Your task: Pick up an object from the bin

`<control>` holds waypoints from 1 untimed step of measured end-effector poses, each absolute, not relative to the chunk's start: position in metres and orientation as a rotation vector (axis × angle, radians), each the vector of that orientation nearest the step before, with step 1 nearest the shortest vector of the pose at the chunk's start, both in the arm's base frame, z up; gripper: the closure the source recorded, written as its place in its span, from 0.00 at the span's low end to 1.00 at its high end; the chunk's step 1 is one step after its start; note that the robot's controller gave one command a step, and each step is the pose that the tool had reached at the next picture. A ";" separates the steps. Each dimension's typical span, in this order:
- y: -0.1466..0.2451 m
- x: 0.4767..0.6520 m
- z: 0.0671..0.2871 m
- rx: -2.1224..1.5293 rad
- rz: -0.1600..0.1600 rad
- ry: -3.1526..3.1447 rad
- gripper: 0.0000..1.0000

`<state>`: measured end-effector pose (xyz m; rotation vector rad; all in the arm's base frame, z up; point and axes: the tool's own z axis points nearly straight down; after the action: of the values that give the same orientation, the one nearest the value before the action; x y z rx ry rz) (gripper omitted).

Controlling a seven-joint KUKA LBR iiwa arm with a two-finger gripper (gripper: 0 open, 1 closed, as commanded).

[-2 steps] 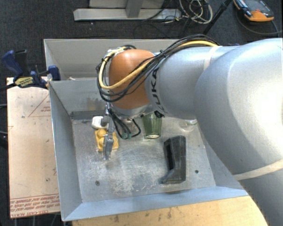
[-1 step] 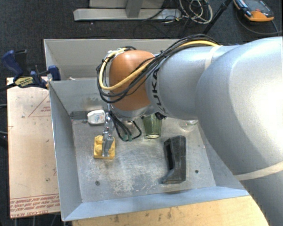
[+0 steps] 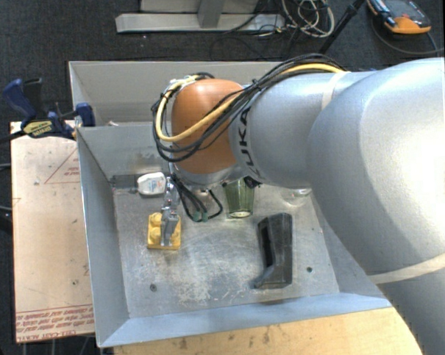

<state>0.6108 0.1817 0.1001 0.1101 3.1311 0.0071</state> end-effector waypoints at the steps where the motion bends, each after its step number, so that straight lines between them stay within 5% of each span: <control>1: 0.178 0.610 0.147 0.106 0.000 3.144 1.00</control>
Offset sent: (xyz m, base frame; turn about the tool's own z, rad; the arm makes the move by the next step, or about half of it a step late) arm -0.0033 0.0034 0.1240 0.0212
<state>0.6100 0.1782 0.1473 0.1060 3.1439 -0.0004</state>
